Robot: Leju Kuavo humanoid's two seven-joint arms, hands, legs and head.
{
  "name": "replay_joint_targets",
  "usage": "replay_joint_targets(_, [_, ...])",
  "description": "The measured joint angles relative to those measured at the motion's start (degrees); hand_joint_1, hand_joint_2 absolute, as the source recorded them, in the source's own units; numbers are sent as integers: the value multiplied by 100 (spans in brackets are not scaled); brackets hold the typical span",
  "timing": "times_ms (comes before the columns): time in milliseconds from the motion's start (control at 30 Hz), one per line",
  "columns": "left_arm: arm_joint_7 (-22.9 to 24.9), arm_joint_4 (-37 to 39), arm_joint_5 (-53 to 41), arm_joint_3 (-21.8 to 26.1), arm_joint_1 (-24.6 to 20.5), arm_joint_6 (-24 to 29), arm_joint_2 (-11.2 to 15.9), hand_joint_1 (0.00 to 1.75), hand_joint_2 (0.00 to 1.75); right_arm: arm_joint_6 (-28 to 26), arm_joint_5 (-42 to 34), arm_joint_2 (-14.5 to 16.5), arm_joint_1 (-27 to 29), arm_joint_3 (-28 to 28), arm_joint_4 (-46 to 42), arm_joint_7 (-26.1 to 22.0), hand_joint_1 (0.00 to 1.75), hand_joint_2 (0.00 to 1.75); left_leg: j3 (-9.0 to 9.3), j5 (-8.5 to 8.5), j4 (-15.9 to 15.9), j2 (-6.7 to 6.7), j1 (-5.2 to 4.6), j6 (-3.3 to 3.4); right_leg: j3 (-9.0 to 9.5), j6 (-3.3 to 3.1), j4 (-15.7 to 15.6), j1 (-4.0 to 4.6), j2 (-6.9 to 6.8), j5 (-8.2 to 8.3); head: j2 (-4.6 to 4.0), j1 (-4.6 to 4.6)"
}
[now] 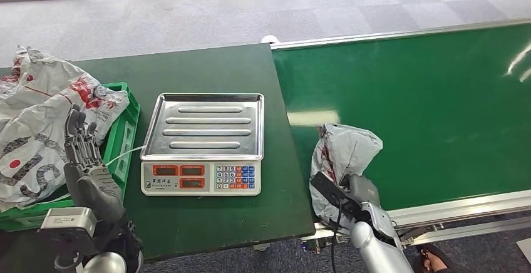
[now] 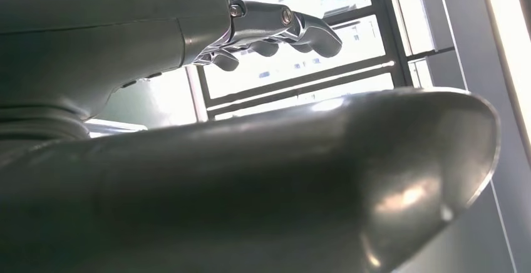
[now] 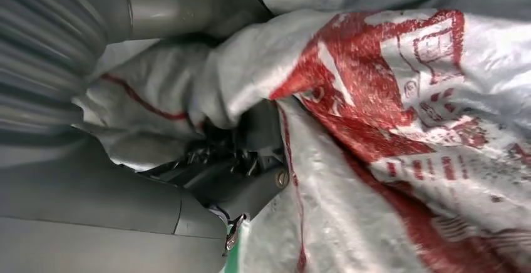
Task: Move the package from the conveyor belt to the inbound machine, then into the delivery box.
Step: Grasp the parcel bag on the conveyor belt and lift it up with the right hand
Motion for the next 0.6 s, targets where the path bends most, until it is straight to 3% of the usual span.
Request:
replay_joint_targets(200, [-11, -35, 0, 54, 26, -2, -4, 0, 0, -518, 1102, -132, 212, 0, -824, 536, 175, 175, -12, 0, 0, 1, -4, 1, -10, 2, 0, -11, 2, 2, 0, 1])
replay_joint_targets(367, [-159, -45, 81, 97, 105, -2, -5, 0, 0, -729, 2051, -356, 187, 0, -1885, 664, 175, 175, -11, 0, 0, 4, -9, 0, -14, 2, 0, -9, 6, 2, 0, 0])
replay_joint_targets(600, [-237, -50, 107, 102, 157, -1, -7, 0, 0, -726, 2254, -467, 135, 0, -2624, 662, 175, 175, -12, 1, -1, 2, -5, -1, -14, 1, 1, -3, 4, 2, 0, 1])
